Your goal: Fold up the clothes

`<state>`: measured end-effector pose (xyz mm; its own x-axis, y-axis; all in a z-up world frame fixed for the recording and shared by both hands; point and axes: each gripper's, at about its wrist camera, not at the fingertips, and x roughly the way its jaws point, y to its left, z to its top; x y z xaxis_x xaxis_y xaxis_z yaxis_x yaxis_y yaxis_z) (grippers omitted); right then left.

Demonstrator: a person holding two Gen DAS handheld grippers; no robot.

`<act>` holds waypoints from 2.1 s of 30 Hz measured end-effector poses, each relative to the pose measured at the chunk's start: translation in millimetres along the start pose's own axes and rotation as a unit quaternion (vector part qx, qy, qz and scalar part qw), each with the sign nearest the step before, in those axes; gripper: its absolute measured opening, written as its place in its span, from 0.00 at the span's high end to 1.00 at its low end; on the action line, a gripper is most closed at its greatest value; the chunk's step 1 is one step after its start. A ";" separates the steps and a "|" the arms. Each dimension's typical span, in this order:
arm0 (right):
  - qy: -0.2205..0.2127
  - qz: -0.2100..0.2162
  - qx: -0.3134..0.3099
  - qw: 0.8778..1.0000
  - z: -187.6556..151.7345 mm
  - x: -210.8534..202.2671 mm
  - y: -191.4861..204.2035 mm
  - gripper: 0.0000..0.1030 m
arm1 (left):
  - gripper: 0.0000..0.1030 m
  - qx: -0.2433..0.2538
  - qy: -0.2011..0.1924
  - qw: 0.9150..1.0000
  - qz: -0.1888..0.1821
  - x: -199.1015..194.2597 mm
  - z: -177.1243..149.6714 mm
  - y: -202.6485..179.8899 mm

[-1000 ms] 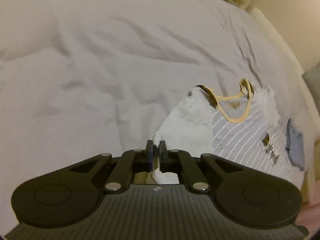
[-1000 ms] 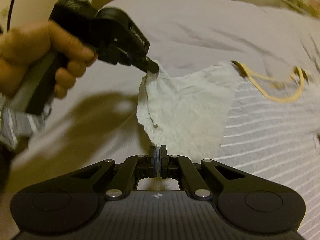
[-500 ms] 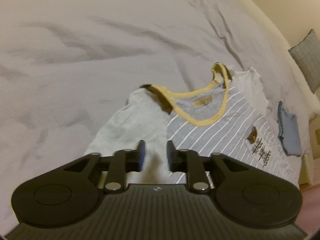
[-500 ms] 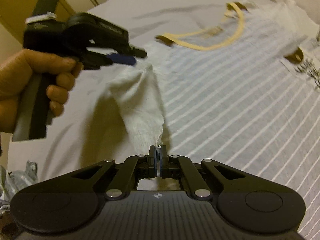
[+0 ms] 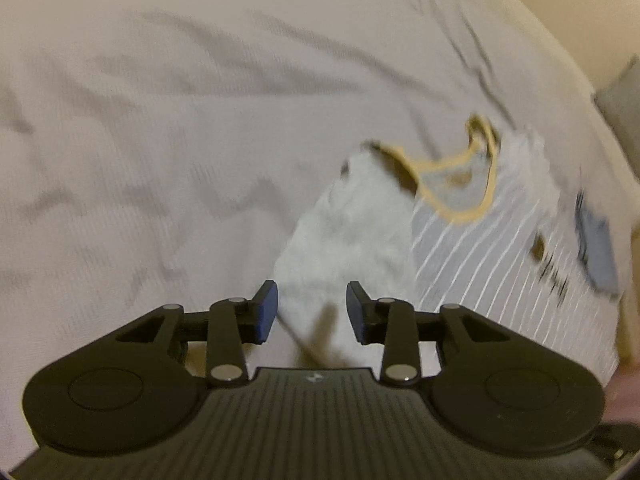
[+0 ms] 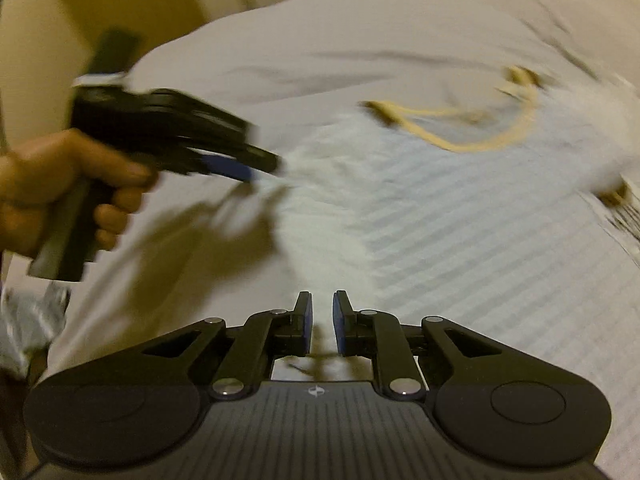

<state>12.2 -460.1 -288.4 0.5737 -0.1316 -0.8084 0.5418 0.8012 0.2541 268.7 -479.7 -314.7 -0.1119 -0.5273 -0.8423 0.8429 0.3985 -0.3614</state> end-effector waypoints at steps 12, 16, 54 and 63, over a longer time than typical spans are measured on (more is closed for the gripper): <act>0.079 -0.006 -0.036 0.996 -35.9 12.9 -5.3 0.83 | 0.70 0.040 -0.023 0.998 0.037 22.3 26.1 2.9; 0.077 -0.012 -0.011 0.997 -43.3 -16.4 -12.1 0.82 | 0.70 0.048 -0.037 0.997 0.047 -3.0 23.7 1.8; -0.017 -0.085 0.081 0.993 2.9 -262.4 -406.4 0.46 | 0.28 0.193 -0.058 0.970 0.137 21.8 -63.7 -430.7; -0.019 -0.097 0.081 0.992 47.7 -243.4 -431.2 0.46 | 0.49 0.252 -0.060 0.960 0.105 70.3 36.8 -421.6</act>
<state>-331.8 -801.3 -175.9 0.4709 -0.2980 -0.8304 0.7332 0.6556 0.1805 -75.2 -712.4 -206.8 0.1234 -0.5700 -0.8123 0.9914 0.1075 0.0752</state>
